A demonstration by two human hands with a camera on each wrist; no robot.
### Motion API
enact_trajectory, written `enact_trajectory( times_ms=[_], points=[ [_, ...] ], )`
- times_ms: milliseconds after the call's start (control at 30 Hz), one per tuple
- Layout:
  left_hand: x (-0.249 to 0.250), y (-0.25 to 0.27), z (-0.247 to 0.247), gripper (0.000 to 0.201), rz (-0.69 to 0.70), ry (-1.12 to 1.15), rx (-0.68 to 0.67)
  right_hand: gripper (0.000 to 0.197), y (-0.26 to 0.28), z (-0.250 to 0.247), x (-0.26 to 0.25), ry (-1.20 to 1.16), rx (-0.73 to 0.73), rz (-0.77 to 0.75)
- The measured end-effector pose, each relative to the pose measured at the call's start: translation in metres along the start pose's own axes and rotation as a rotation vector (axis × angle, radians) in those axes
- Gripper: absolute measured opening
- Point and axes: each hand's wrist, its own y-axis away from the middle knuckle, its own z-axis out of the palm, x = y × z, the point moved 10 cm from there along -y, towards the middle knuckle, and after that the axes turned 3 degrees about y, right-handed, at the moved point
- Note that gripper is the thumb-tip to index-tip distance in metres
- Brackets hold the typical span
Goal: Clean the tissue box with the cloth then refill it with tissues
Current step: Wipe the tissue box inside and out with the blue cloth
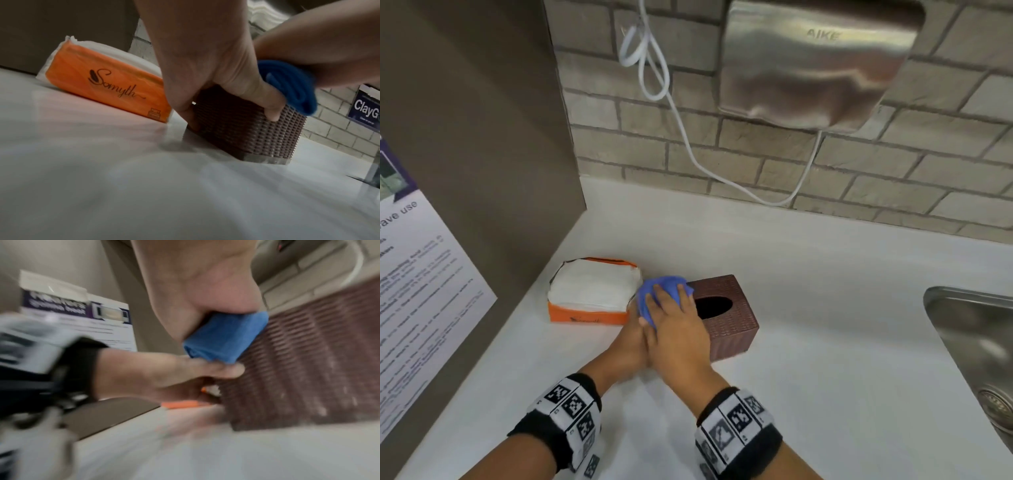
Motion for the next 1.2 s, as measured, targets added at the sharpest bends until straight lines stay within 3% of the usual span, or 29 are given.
enact_trajectory(
  times_ms=[67,133,200,300,400,500,567,633,733,800,867,933,1000,1033,1100,1167,1200],
  points=[
    [-0.002,0.002,0.001,0.066,-0.005,-0.023,0.0,0.044,0.006,-0.006,-0.006,-0.058,-0.005,-0.087],
    [-0.002,0.002,0.004,0.096,0.021,-0.09,-0.024,0.044,-0.002,-0.013,0.016,-0.014,-0.049,-0.085],
    [-0.003,0.002,0.0,0.117,-0.035,-0.102,0.003,0.046,-0.014,-0.02,0.064,0.05,-0.068,0.026],
    [-0.005,0.001,0.001,0.121,-0.062,-0.072,0.004,0.045,-0.02,-0.038,0.127,0.061,-0.021,0.237],
    [-0.003,-0.001,0.0,0.117,-0.059,-0.102,-0.003,0.035,-0.022,-0.031,0.091,0.084,-0.034,0.247],
    [0.004,-0.001,0.005,0.086,0.0,0.023,-0.06,0.043,-0.01,-0.017,0.017,-0.083,0.035,0.179],
    [0.004,0.0,0.003,0.059,-0.007,0.082,-0.066,0.037,0.003,-0.017,-0.008,-0.125,0.037,0.03],
    [-0.002,0.0,0.002,0.068,-0.02,0.018,-0.066,0.034,0.016,-0.028,0.001,-0.026,0.073,-0.116],
    [-0.004,-0.002,0.002,0.109,-0.045,-0.076,-0.063,0.037,0.013,-0.043,0.08,0.01,0.051,0.068],
    [-0.004,-0.005,0.003,0.112,-0.045,-0.095,-0.062,0.035,0.009,-0.048,0.118,0.005,0.056,0.238],
    [-0.006,-0.006,0.004,0.113,-0.044,-0.126,-0.051,0.033,0.004,-0.058,0.099,0.079,0.153,0.287],
    [-0.002,-0.006,0.005,0.095,-0.042,-0.109,-0.041,0.032,0.004,-0.047,0.047,0.132,0.163,0.185],
    [0.002,-0.005,0.002,0.052,-0.018,-0.025,-0.014,0.032,0.011,-0.029,-0.001,0.07,0.133,-0.001],
    [0.002,-0.005,0.003,0.05,-0.015,-0.003,-0.028,0.034,0.012,-0.025,-0.007,0.019,0.102,-0.067],
    [0.002,-0.005,0.004,0.074,-0.021,-0.047,-0.059,0.043,0.013,-0.027,0.022,-0.011,0.079,-0.066],
    [-0.003,-0.005,0.002,0.106,-0.05,-0.164,-0.056,0.046,0.013,-0.036,0.073,-0.017,0.051,0.054],
    [-0.002,-0.005,0.002,0.112,-0.072,-0.165,-0.053,0.043,0.012,-0.043,0.099,-0.063,0.055,0.15]
  ],
)
